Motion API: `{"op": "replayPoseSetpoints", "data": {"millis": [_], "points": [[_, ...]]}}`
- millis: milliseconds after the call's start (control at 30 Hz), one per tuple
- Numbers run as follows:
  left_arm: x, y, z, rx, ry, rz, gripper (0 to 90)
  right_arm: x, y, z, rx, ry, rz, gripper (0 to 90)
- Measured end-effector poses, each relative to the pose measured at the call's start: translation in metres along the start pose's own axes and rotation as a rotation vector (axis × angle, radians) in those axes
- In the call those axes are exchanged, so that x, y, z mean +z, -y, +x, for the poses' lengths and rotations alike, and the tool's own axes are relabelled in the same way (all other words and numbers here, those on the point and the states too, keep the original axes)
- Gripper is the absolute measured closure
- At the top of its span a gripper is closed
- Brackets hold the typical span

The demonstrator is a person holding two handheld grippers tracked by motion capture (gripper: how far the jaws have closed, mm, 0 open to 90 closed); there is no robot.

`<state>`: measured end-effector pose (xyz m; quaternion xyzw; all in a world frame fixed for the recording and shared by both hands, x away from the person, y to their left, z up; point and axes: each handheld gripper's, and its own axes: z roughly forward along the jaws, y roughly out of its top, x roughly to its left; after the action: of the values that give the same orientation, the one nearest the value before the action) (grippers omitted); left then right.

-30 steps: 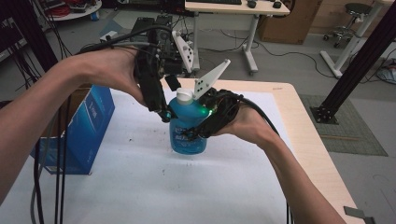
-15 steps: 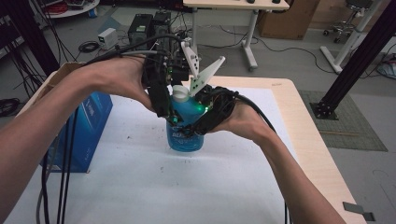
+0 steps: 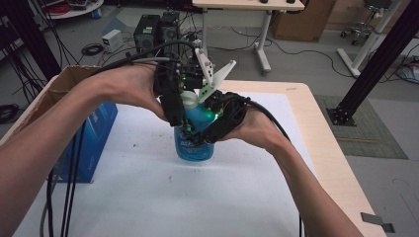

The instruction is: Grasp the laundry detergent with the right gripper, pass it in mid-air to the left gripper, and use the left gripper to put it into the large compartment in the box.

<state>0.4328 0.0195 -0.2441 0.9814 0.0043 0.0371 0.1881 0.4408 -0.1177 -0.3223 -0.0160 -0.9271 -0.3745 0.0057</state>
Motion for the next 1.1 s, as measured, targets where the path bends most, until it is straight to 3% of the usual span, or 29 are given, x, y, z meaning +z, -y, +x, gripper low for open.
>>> {"op": "replayPoseSetpoints", "data": {"millis": [300,1100], "points": [[0.0010,-0.0009,-0.0002,0.004,0.008,-0.005,22.5,0.0006,0.0019,0.0001,-0.004,-0.005,0.004,44.8],[0.0017,-0.0012,-0.0011,0.004,0.007,0.015,29.5,0.0001,0.0025,0.0021,-0.007,0.000,-0.003,44.8]]}}
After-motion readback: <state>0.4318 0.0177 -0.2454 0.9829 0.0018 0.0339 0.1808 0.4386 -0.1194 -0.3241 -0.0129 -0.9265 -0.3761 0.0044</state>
